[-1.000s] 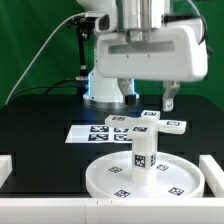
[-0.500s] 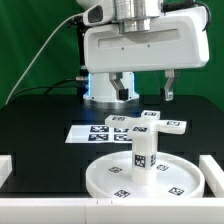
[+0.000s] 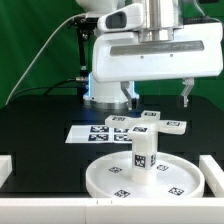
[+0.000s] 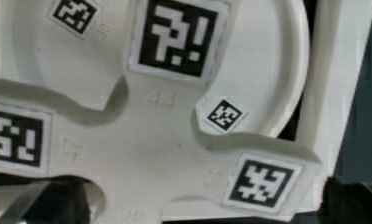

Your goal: Assemble round table

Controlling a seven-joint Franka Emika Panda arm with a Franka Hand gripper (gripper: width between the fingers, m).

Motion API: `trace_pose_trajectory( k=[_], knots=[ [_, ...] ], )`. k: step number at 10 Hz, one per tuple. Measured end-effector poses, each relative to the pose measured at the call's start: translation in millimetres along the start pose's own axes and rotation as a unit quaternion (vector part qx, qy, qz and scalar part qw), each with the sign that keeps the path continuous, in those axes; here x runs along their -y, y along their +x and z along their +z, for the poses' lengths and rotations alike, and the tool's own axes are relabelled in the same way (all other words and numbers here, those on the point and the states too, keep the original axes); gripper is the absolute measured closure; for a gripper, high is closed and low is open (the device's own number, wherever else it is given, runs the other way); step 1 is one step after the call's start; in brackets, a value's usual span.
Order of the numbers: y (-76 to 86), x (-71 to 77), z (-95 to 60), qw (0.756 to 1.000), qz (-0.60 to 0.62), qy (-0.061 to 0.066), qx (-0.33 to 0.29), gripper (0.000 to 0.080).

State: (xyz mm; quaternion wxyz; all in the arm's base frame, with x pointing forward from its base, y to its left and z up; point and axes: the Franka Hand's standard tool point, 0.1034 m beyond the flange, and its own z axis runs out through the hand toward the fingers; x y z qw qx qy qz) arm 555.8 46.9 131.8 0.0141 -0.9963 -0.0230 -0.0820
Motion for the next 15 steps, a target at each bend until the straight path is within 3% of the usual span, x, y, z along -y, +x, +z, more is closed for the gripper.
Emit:
trace_pose_trajectory(
  k=[2,4,5,12,13,15],
  knots=[
    [0.1,-4.6,0.1,0.998,-0.065,-0.009,0.003,0.015],
    [-5.9,-2.2,1.9,0.988,-0.128,-0.008,0.081,0.015],
    [4.5,-5.7,2.6,0.985,-0.154,-0.013,0.075,0.015],
    [2.3,-19.3,12.4,0.978,-0.19,-0.022,0.078,0.015],
    [-1.2,-20.4,14.5,0.978,-0.19,-0.023,0.078,0.015],
    [-25.3,-21.9,17.7,0.982,-0.172,-0.029,0.07,0.015]
  ],
)
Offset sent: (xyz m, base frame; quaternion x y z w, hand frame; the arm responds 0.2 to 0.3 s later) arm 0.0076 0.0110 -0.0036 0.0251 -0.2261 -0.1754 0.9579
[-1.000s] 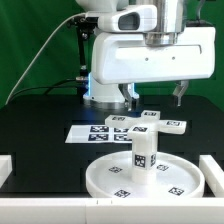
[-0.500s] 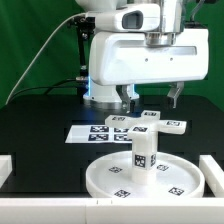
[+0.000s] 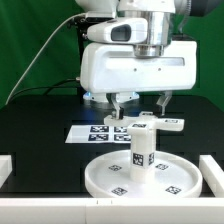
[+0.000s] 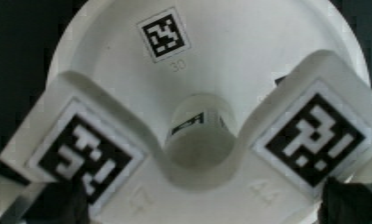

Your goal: Assemble round table

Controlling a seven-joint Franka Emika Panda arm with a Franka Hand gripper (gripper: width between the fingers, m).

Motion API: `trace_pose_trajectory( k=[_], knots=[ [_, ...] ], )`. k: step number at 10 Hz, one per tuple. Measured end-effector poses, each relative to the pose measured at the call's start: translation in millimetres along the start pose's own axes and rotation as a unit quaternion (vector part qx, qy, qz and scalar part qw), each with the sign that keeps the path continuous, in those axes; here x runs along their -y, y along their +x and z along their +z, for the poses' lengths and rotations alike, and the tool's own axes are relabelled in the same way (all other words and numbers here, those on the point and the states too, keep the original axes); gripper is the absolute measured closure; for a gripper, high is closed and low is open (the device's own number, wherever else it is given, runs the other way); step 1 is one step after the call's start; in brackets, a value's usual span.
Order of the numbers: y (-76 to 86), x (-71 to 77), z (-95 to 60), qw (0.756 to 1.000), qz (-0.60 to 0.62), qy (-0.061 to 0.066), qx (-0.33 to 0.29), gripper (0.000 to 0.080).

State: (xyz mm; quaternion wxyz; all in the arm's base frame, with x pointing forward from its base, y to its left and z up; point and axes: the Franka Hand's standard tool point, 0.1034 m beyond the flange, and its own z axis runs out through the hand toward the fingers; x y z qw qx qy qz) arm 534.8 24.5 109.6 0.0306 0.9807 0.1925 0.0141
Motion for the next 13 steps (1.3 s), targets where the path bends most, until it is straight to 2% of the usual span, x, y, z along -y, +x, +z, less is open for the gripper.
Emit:
trace_pose_trajectory(
  k=[1,2,3,5,10,11,13],
  knots=[
    [23.8,0.6,-5.2,1.0,-0.001,-0.008,0.003,0.015],
    [32.9,-5.3,-1.6,1.0,-0.014,-0.019,-0.007,0.015],
    [28.7,-4.6,1.5,1.0,-0.005,-0.019,-0.004,0.015],
    [35.0,-0.3,-0.7,1.0,0.016,-0.019,-0.007,0.015],
    [36.7,-0.6,-1.6,0.998,0.063,-0.022,-0.011,0.015],
    [34.1,-1.9,-2.6,0.996,0.086,-0.012,-0.007,0.015],
    [24.7,-14.2,-8.0,0.982,0.184,0.032,-0.006,0.015]
  ],
)
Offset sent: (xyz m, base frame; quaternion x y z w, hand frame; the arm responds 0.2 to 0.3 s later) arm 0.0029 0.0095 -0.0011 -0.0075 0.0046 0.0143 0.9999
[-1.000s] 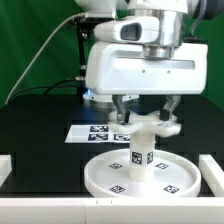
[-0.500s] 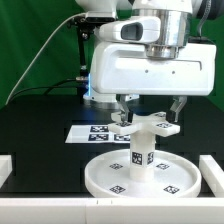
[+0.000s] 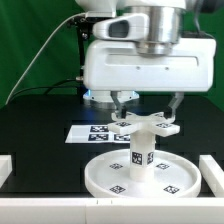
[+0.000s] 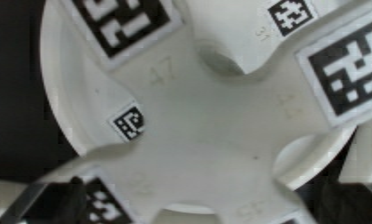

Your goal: Assemble round table

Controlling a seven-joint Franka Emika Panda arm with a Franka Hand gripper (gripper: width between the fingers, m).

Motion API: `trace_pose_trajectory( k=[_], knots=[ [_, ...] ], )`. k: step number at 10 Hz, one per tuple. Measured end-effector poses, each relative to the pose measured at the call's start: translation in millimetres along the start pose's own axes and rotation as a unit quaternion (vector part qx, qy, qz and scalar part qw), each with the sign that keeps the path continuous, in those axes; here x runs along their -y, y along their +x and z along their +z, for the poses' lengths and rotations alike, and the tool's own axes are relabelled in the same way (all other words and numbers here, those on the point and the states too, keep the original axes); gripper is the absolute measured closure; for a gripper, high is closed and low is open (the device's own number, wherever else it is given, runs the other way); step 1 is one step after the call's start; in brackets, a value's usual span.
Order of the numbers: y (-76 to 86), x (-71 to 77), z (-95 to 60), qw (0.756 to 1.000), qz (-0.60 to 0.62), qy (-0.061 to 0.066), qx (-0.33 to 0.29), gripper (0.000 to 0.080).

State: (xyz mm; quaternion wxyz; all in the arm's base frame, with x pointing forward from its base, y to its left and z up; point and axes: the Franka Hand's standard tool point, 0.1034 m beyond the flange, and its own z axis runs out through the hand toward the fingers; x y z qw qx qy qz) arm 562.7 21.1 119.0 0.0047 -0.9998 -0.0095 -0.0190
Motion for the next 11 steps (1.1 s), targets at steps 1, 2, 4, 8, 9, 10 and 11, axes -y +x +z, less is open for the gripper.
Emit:
trace_pose_trajectory(
  k=[1,2,4,8,9,10,11],
  knots=[
    [-2.8,-4.6,0.7,0.999,0.032,0.019,0.005,0.015],
    [-3.7,-7.7,1.6,0.999,0.047,0.022,0.007,0.015],
    [-5.3,-2.0,7.4,0.998,0.064,0.019,0.011,0.015],
    [-10.5,4.8,12.2,0.997,0.072,0.016,0.014,0.015],
    [-10.4,3.1,14.7,0.997,0.072,0.013,0.012,0.015],
    [-11.3,2.3,17.4,0.997,0.072,0.011,0.014,0.015],
    [-11.2,1.9,17.4,0.997,0.072,0.01,0.014,0.015]
  ],
)
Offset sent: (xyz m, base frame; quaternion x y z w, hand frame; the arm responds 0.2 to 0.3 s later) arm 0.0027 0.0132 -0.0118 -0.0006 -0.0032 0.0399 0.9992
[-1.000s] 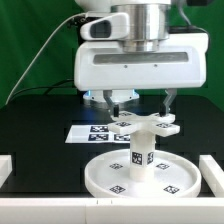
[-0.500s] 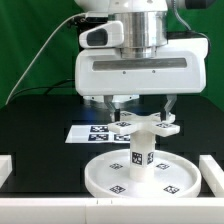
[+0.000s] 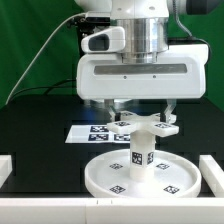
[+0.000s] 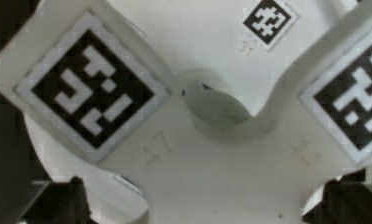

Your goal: Assemble round table

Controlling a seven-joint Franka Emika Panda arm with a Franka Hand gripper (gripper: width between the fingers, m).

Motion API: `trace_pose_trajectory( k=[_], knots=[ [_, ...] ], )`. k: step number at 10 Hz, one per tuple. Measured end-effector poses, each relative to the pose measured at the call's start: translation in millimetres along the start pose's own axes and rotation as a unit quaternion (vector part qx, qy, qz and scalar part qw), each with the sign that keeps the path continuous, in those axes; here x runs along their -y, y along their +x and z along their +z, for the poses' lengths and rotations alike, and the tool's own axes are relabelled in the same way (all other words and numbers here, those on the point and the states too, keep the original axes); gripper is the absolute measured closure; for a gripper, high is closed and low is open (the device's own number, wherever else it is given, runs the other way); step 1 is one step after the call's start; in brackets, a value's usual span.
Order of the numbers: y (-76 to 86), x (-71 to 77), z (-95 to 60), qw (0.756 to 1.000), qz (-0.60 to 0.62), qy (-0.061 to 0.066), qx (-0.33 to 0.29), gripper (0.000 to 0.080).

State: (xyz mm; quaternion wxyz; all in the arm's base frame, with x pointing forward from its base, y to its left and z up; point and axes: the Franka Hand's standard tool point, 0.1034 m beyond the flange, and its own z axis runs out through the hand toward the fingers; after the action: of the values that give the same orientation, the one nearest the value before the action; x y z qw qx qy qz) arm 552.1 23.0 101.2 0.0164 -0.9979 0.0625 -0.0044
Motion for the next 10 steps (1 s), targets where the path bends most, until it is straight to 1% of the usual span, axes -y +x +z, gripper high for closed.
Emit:
trace_pose_trajectory(
  k=[2,4,6,7,9,10],
  knots=[
    [0.2,-0.6,-0.1,1.0,0.001,0.0,0.0,0.0365],
    [0.2,-0.9,0.0,1.0,0.015,0.0,0.0,0.0363],
    [0.3,-0.7,0.4,0.995,0.097,0.0,-0.001,0.0363],
    [1.6,1.2,0.6,0.987,0.16,-0.001,-0.008,0.0363],
    [2.3,3.1,0.9,0.955,0.296,0.0,-0.012,0.0363],
    [3.1,2.7,1.1,0.939,0.344,0.001,-0.013,0.0361]
  ],
)
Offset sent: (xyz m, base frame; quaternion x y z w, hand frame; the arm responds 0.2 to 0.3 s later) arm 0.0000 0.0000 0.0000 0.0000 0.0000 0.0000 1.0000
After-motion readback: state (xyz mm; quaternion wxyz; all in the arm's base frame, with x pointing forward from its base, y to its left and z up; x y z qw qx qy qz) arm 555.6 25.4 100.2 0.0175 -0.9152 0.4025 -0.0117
